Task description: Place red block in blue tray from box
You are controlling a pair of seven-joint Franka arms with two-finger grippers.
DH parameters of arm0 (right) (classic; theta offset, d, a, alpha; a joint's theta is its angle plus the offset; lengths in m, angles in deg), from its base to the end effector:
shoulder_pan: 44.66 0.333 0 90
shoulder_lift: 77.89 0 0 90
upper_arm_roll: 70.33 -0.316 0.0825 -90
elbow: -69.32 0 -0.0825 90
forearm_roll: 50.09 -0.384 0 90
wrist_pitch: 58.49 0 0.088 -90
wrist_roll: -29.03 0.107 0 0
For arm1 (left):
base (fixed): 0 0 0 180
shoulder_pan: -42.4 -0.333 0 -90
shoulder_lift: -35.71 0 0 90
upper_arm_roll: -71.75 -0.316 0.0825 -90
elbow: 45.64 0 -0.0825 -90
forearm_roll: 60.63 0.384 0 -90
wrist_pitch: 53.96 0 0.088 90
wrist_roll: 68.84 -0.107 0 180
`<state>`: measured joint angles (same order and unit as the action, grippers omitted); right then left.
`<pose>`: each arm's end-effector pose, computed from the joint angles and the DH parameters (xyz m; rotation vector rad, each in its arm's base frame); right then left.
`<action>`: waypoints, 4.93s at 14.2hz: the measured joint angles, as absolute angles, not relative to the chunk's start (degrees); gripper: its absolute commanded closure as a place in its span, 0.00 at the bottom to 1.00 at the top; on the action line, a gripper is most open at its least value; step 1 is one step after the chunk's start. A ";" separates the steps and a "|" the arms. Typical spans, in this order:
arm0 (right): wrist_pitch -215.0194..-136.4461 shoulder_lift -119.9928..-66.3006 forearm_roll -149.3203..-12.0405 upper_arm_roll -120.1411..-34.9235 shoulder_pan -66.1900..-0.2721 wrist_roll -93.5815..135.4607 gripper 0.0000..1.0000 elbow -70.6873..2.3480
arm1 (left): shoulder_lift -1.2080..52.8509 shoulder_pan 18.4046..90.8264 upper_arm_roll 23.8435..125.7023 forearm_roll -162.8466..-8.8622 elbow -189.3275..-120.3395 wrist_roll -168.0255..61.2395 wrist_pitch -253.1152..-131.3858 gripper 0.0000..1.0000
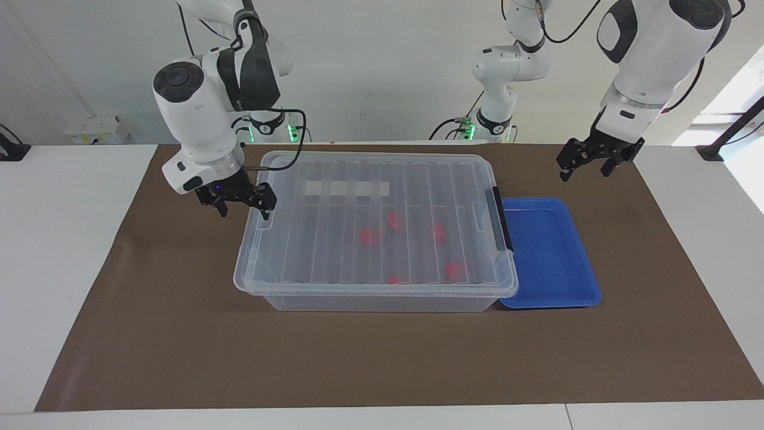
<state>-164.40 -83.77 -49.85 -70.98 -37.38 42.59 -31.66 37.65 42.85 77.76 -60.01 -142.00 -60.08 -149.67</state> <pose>0.5865 0.0811 0.4980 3.1319 -0.1522 -0.0247 0.5479 -0.0619 0.5992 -3.1295 -0.0614 -0.0376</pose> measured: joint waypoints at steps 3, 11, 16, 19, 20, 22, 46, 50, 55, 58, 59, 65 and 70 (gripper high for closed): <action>-164.43 -83.24 -49.85 -70.58 -37.79 40.12 0.00 -33.73 | 37.65 42.85 77.76 -60.01 -142.00 -60.08 -149.67 0.00; -167.01 -80.71 -49.85 -70.55 -37.79 36.10 0.00 -39.67 | 37.65 42.85 77.76 -60.01 -142.00 -60.08 -149.67 0.00; -167.21 -79.76 -49.85 -70.53 -38.18 35.57 0.00 -41.54 | 37.65 42.85 77.76 -60.01 -142.00 -60.08 -149.67 0.00; -167.27 -79.53 -49.85 -70.52 -38.59 35.50 0.00 -42.05 | 37.65 42.85 77.76 -60.01 -142.00 -60.08 -149.67 0.00; -167.28 -79.49 -49.85 -70.53 -38.86 35.49 0.00 -42.14 | 37.65 42.85 77.76 -60.01 -142.00 -60.09 -149.67 0.00; -167.30 -79.45 -49.85 -70.53 -39.70 35.20 0.00 -42.22 | 37.65 42.85 77.76 -60.01 -142.00 -60.08 -149.67 0.00; -171.51 -79.39 -49.81 -70.40 -49.83 26.35 0.00 -42.65 | 37.65 42.86 77.98 -60.02 -142.00 -60.08 -149.65 0.00; -171.53 -79.39 -49.80 -70.40 -51.02 25.01 0.00 -42.65 | 37.65 42.97 78.98 -60.06 -142.00 -60.08 -149.69 0.00; -171.56 -79.39 -49.79 -70.39 -52.39 23.25 0.00 -42.67 | 37.65 44.86 79.33 -60.13 -142.17 -60.08 -151.13 0.00; -172.43 -79.39 -49.52 -70.37 -53.43 21.86 0.00 -42.76 | 37.65 47.57 79.44 -60.20 -143.25 -60.03 -152.60 0.00; -172.85 -79.39 -49.22 -70.36 -53.94 21.33 0.00 -42.80 | 37.66 48.95 79.48 -60.23 -144.20 -59.56 -153.72 0.00; -173.58 -79.39 -48.48 -70.31 -55.65 18.80 0.00 -42.86 | 37.45 58.29 79.74 -60.26 -150.68 -50.12 -161.55 0.00; -173.59 -79.39 -48.43 -70.31 -56.14 18.44 0.00 -42.87 | 34.62 65.35 79.77 -60.27 -158.01 -40.66 -172.85 0.00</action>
<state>-173.59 -79.39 -48.43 -70.31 -56.14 18.44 -42.87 34.62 65.35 79.77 -60.27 -158.01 -40.66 -172.85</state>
